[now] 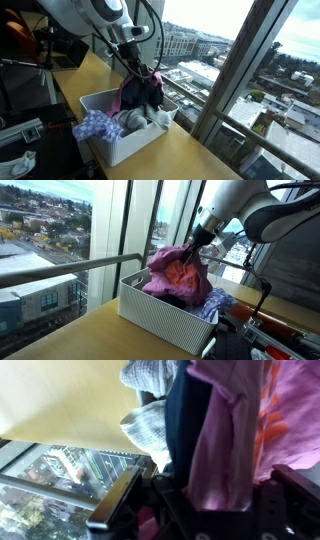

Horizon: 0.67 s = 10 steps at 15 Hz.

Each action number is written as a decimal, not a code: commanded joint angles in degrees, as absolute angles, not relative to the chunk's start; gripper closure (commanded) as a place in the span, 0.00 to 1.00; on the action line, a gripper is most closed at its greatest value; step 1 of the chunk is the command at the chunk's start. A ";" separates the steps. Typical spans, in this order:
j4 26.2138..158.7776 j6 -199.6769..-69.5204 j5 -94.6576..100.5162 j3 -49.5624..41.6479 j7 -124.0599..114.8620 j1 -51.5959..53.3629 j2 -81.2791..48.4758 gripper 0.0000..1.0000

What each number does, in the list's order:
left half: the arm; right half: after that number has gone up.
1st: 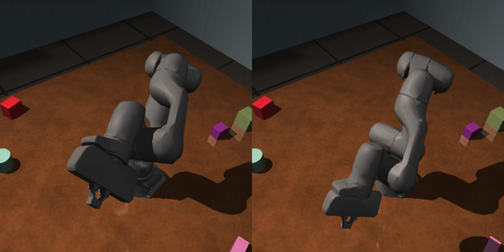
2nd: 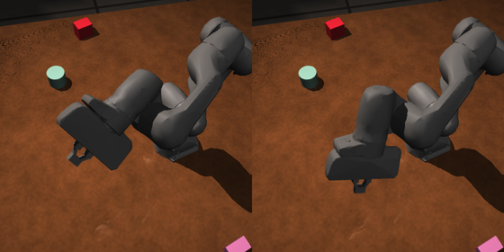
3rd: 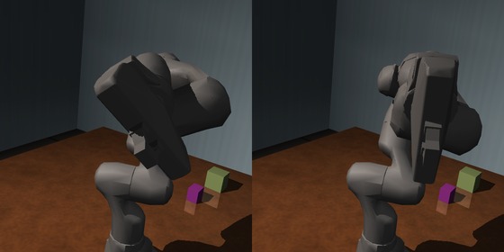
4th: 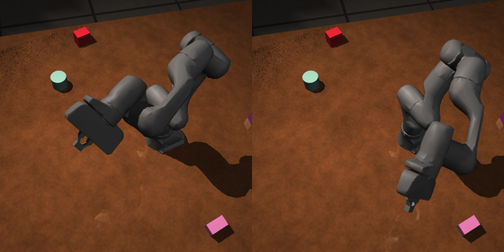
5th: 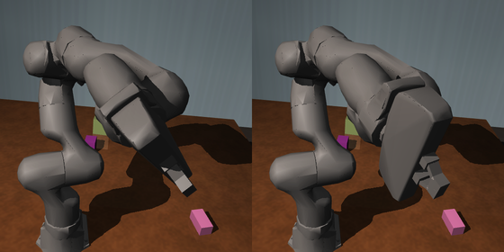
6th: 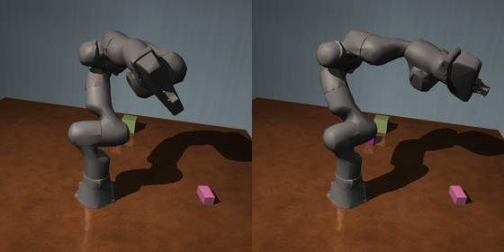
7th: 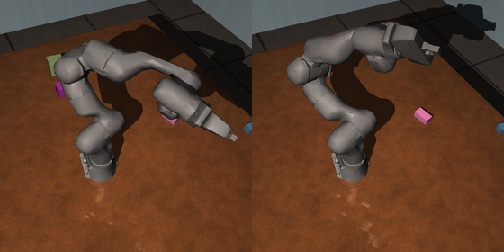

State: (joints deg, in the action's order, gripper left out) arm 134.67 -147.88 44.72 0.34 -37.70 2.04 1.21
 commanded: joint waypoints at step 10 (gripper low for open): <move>138.91 -145.61 42.68 0.18 -37.12 2.21 1.43 0.23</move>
